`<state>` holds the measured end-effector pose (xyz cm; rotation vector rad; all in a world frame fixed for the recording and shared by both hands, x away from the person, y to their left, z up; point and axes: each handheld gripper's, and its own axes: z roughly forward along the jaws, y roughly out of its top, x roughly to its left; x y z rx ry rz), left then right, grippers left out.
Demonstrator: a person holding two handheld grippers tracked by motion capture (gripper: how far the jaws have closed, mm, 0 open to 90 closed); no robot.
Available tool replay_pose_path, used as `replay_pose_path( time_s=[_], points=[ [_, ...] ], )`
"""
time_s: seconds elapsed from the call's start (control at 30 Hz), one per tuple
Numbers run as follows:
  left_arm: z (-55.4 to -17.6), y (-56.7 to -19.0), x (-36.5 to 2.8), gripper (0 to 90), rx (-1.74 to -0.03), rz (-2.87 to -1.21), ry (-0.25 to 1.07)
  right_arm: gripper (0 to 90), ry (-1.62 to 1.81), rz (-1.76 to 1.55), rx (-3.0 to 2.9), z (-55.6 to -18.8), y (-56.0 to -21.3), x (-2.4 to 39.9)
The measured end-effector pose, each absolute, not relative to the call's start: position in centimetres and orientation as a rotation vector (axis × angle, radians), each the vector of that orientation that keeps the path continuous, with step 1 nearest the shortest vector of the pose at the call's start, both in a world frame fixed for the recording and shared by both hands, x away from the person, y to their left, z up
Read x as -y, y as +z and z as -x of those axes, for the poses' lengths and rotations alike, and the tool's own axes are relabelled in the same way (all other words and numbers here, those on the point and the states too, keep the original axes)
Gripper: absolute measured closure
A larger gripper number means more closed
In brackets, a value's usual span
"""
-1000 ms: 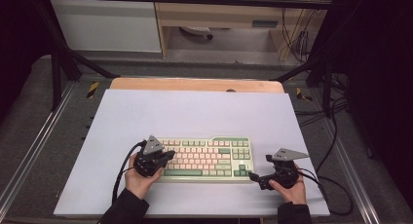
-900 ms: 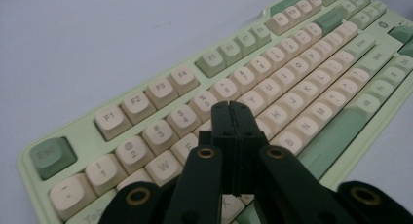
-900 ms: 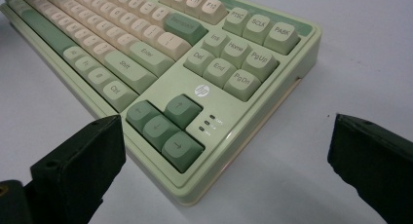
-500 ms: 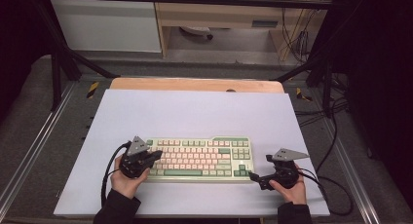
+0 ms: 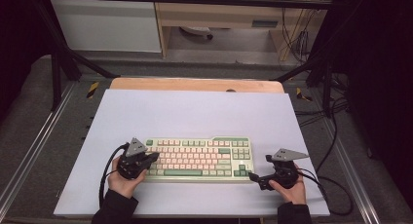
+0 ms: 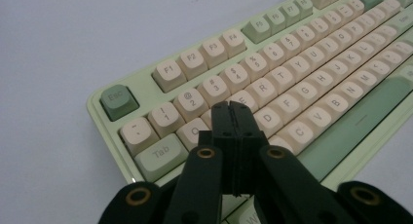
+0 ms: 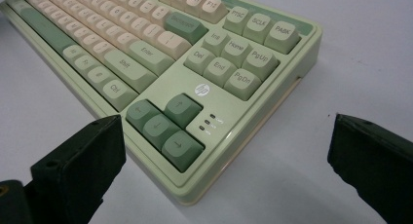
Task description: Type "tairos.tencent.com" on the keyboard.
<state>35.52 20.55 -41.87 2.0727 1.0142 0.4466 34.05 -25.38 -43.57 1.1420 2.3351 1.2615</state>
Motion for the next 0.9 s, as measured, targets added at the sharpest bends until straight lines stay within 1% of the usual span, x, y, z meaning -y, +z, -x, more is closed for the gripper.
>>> replay_pose_path(
  time_s=[0.53,0.9],
  points=[
    [-35.74,-42.93,-20.35,90.0,-1.033,-2.094,0.431,0.9,1.263,-1.139,-2.335,-34.05,-43.57,25.37],
    [-35.6,-41.99,-20.99,90.0,-1.024,-2.056,0.42,0.7,1.296,-1.134,-2.324,-33.93,-43.3,25.27]
  ],
)
